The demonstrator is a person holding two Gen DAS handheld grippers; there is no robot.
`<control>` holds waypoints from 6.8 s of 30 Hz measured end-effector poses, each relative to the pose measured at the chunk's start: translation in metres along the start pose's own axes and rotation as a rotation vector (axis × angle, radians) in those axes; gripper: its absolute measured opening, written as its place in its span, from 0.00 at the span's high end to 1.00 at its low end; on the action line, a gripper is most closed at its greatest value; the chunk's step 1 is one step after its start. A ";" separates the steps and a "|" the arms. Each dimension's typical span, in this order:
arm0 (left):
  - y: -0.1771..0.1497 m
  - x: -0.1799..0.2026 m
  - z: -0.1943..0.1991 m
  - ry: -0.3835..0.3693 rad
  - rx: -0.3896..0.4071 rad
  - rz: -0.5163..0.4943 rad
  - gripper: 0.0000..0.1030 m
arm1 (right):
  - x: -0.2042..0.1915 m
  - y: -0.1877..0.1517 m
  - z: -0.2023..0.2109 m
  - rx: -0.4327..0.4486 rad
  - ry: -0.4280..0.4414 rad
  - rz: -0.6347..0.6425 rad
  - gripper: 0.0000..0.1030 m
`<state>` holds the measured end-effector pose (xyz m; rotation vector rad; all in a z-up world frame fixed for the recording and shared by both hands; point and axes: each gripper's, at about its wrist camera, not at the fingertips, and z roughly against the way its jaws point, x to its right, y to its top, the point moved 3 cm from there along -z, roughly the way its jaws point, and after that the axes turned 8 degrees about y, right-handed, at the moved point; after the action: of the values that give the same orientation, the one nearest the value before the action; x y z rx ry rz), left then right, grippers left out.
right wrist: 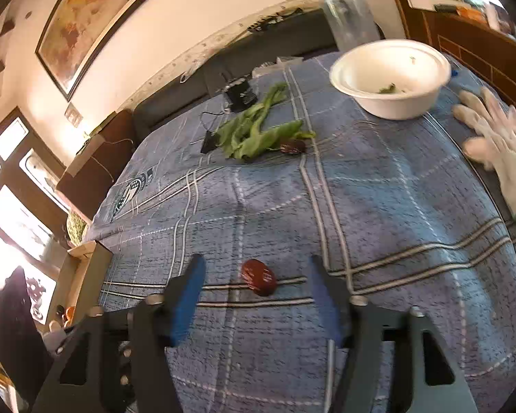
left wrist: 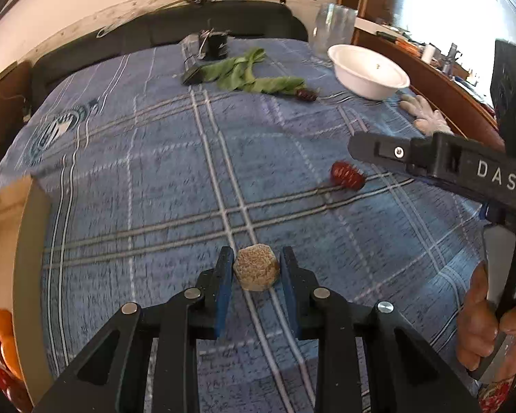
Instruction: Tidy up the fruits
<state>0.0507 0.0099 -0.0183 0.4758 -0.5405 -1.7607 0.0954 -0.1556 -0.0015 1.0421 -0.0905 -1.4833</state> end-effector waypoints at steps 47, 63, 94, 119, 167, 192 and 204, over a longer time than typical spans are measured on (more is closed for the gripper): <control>-0.073 -0.125 0.131 -0.061 0.167 0.380 0.75 | -0.136 -0.072 0.052 -0.017 0.011 0.254 0.78; -0.146 -0.253 0.165 0.209 0.167 0.602 0.74 | -0.258 -0.133 0.012 -0.149 0.212 0.428 0.78; -0.078 -0.316 0.084 0.207 -0.039 0.543 0.74 | -0.313 -0.101 -0.163 -0.380 0.154 0.492 0.77; -0.110 -0.220 0.239 0.446 0.370 0.595 0.08 | -0.257 -0.093 0.017 -0.013 0.094 0.366 0.22; -0.125 -0.157 0.209 0.460 0.282 0.464 0.03 | -0.216 -0.158 0.027 -0.012 -0.082 0.397 0.07; -0.131 -0.155 0.209 0.449 0.286 0.481 0.03 | -0.213 -0.164 0.033 0.012 -0.126 0.423 0.03; -0.152 -0.153 0.279 0.649 0.577 0.587 0.00 | -0.229 -0.168 0.049 0.087 -0.094 0.470 0.00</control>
<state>-0.1910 0.2228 0.1246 1.1119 -0.6276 -0.7988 -0.1006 0.0492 0.0474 0.9407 -0.4406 -1.1051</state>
